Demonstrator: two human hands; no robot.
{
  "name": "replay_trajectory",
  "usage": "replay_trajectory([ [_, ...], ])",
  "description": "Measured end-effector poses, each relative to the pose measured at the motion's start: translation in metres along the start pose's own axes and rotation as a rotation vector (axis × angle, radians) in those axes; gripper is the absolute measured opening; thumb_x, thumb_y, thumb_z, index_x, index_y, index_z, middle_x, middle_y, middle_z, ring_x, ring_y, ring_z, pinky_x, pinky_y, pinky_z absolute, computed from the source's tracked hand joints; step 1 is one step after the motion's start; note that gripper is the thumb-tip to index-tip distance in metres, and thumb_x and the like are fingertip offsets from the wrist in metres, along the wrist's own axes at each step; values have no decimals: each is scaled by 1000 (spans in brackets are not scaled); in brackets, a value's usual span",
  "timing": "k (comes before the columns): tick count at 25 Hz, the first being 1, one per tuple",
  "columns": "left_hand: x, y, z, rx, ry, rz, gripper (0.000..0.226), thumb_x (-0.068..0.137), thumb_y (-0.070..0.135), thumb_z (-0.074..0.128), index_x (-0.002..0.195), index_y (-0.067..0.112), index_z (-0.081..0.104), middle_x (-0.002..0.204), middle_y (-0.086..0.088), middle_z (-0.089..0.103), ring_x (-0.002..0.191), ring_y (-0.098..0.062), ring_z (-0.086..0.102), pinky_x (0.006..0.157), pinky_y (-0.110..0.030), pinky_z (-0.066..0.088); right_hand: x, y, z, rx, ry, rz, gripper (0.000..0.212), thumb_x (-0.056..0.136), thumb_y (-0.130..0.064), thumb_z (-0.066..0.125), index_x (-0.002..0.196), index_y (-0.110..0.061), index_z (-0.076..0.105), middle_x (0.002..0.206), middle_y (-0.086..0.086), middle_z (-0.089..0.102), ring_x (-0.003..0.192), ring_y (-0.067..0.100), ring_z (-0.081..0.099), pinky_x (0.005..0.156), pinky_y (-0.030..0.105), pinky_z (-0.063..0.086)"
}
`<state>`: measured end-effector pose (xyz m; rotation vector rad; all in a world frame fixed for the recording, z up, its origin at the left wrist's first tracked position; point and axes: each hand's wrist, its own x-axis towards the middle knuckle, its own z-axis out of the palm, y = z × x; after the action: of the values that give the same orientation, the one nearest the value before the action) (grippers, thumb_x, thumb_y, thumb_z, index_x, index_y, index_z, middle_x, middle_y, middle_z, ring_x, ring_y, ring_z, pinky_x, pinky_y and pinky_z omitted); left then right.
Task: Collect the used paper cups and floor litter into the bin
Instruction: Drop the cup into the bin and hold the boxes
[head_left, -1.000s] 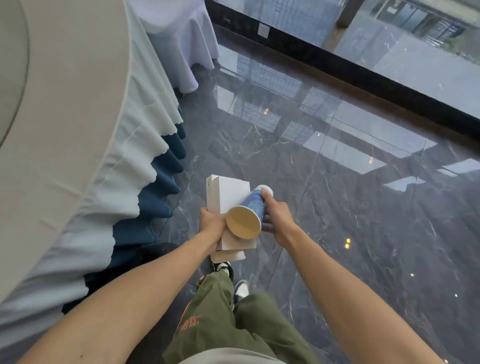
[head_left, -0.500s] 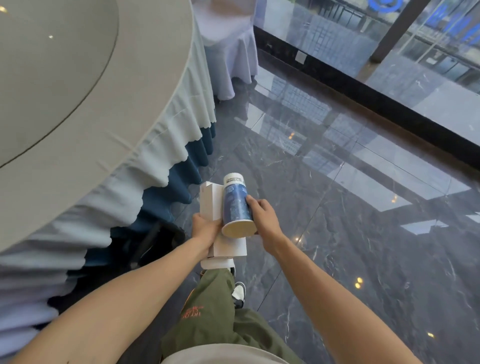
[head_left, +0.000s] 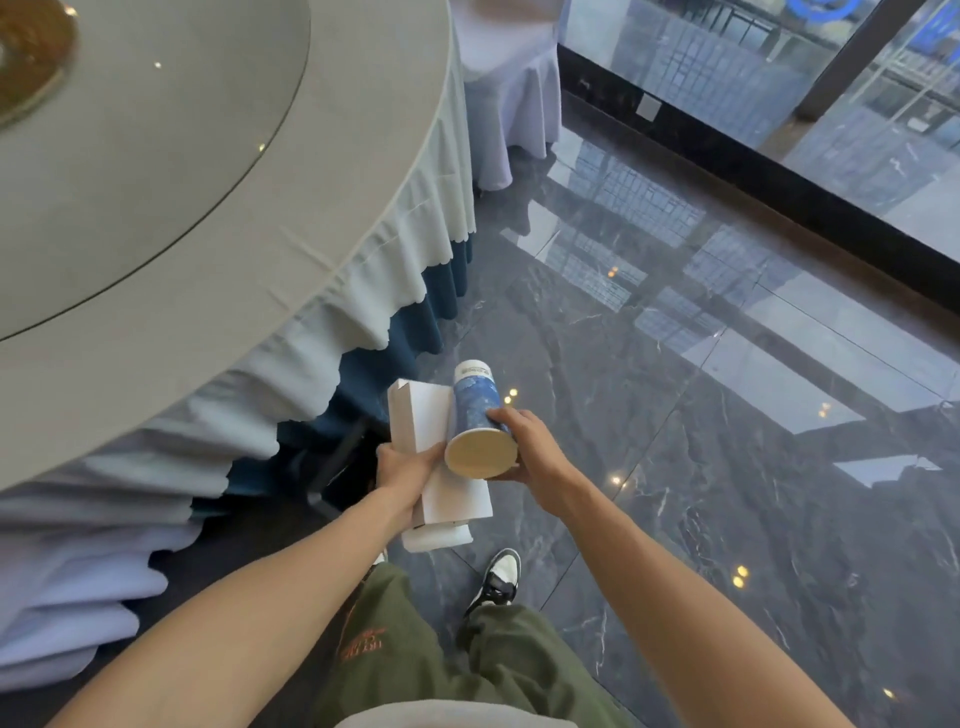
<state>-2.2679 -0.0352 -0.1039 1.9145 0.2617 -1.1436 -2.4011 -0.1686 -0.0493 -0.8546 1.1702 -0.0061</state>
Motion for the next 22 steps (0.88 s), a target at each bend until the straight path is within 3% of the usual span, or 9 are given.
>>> replay_trajectory([
  [2,6,-17,-33,-16,22,-67,79,71,31,94,133,3,53,116,-17,72,98,-35,72,80,-47,61,10,13,17,83,56,52,53,91,-46,67,129,-11,60,129,20,64,108,29,69,71,42,65],
  [5,19,-43,-95,-48,28,-155,73,77,31,90,132,8,48,116,-17,71,96,-33,70,70,-39,54,30,41,46,12,152,144,53,91,-51,68,129,-14,60,123,15,64,109,31,68,77,42,65],
  [12,78,-84,-259,104,-82,-225,77,77,36,91,136,13,49,119,-12,73,105,-32,72,89,-50,59,96,121,168,-140,267,331,57,88,-52,71,128,-13,59,110,9,61,106,31,67,82,46,65],
  [17,117,-84,-336,246,-190,-249,75,78,36,91,135,18,46,122,-9,70,107,-30,71,90,-49,59,141,146,242,-72,307,362,62,91,-54,68,134,-10,56,111,8,62,87,23,65,56,33,58],
  [19,132,-77,-350,257,-205,-224,78,75,37,92,136,18,47,122,-8,71,107,-29,71,86,-46,58,156,149,257,-70,305,365,70,92,-62,62,140,-12,49,128,10,58,102,29,65,67,41,61],
  [22,153,-65,-351,256,-237,-180,90,64,42,92,139,15,49,126,-9,72,110,-30,72,97,-52,58,164,156,266,-42,322,403,66,98,-57,56,145,-10,45,126,10,53,114,33,61,89,51,58],
])
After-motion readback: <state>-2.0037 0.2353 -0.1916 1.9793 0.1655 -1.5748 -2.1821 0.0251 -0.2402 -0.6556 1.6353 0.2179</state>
